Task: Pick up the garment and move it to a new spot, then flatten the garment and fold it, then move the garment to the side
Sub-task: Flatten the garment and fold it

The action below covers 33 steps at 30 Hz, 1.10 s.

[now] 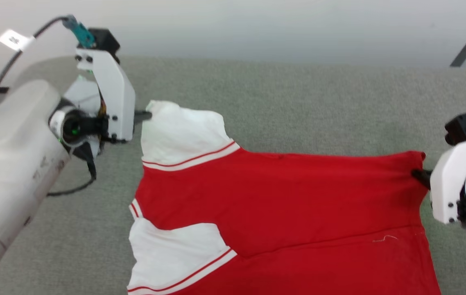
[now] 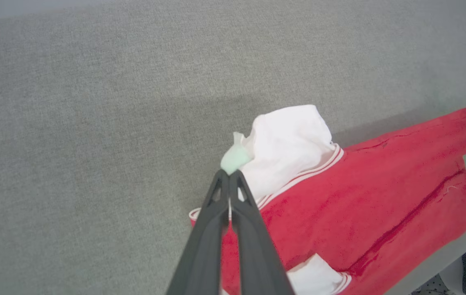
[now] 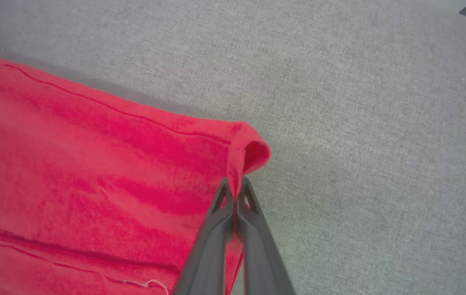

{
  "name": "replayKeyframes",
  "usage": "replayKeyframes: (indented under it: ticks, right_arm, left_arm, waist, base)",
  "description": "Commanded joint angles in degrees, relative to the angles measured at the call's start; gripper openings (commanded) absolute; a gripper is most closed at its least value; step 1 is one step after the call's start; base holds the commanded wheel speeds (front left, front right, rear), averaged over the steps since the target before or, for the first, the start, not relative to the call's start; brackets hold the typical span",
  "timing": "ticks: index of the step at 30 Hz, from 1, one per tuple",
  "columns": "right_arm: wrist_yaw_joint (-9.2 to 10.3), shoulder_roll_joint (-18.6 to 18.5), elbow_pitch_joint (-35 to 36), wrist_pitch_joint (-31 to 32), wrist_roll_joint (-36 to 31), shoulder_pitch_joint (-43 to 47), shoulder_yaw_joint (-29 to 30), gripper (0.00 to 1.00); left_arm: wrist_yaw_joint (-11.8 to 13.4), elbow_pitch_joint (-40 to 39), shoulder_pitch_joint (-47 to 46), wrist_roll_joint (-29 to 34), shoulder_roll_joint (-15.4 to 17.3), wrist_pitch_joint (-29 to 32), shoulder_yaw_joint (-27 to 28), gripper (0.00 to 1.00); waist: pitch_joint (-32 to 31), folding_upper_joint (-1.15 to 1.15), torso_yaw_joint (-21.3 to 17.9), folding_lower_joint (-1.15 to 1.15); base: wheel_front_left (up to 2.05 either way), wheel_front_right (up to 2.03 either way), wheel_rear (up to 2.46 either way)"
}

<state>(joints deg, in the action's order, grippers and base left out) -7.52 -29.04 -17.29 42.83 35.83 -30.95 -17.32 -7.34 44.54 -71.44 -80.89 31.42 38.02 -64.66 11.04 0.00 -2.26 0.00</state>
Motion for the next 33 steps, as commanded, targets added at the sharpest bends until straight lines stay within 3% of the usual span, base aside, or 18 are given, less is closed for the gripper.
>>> replayKeyframes:
  ticks: [1, 7, 14, 19, 24, 29, 30, 31, 32, 33]
  right_arm:
    - [0.06, -0.5, 0.7, 0.1, 0.8, 1.5, 0.4, 0.00]
    - [0.06, -2.1, 5.0, 1.7, 1.4, 8.3, 2.3, 0.00]
    - [0.06, -2.1, 9.9, 4.4, 2.2, 16.0, 5.2, 0.00]
    - [0.06, -1.4, 12.5, 6.0, 2.3, 20.8, 7.6, 0.00]
    - [0.06, -0.1, 14.2, 7.1, 1.1, 23.8, 9.4, 0.00]
    - [0.06, 1.3, 14.9, 8.1, 0.0, 25.0, 10.1, 0.03]
    - [0.06, 1.5, 15.0, 8.3, 0.0, 25.3, 10.2, 0.27]
    - [0.06, 1.6, 15.0, 8.5, -0.3, 25.5, 10.1, 0.55]
    - [0.06, 1.7, 15.1, 8.6, -0.5, 25.7, 10.2, 0.90]
    - [0.06, 1.8, 15.1, 8.8, -0.6, 26.0, 10.2, 1.00]
  left_arm:
    - [0.5, -1.2, 1.2, 0.3, 0.6, 0.3, -0.2, 0.00]
    - [5.3, -12.6, 6.5, -0.1, 5.6, 2.7, -1.9, 0.00]
    - [14.9, -30.9, 14.3, -2.2, 13.6, 4.4, -3.2, 0.00]
    - [20.2, -41.1, 19.8, -4.0, 17.5, 3.9, -3.9, 0.00]
    - [23.0, -44.9, 24.3, -5.8, 18.3, 3.4, -4.8, 0.00]
    - [23.6, -43.9, 27.0, -7.3, 17.2, 2.0, -4.7, 0.03]
    - [23.7, -43.5, 27.3, -7.4, 17.0, 1.8, -4.6, 0.08]
    - [23.6, -43.1, 27.5, -7.5, 16.9, 1.7, -4.6, 0.20]
    - [23.4, -42.8, 27.6, -8.0, 16.8, 1.7, -4.4, 0.39]
    - [23.5, -42.6, 27.8, -8.3, 16.7, 1.8, -4.3, 0.40]
  waist:
    - [-2.9, 0.00, 2.0, 0.00]
    - [-5.8, 0.00, 3.1, 0.00]
    - [-7.2, 0.00, 3.6, 0.00]
    - [-7.5, 0.00, 3.8, 0.00]
    - [-7.8, 0.00, 3.8, 0.00]
    - [-8.4, 0.00, 3.8, 0.00]
    - [-8.6, 0.00, 3.8, 0.00]
    - [-8.9, 0.00, 3.8, 0.00]
    - [-9.3, 0.00, 3.9, 0.00]
    - [-9.7, 0.00, 3.9, 0.00]
  base:
    - [0.00, 0.00, 0.00]
    - [0.00, 0.00, 0.00]
    - [0.00, 0.00, 0.00]
    - [0.00, 0.00, 0.00]
    - [0.00, 0.00, 0.00]
    - [0.00, 0.00, 0.00]
    - [0.00, 0.00, 0.00]
    - [0.00, 0.00, 0.00]
    - [0.00, 0.00, 0.00]
    - [0.00, 0.00, 0.00]
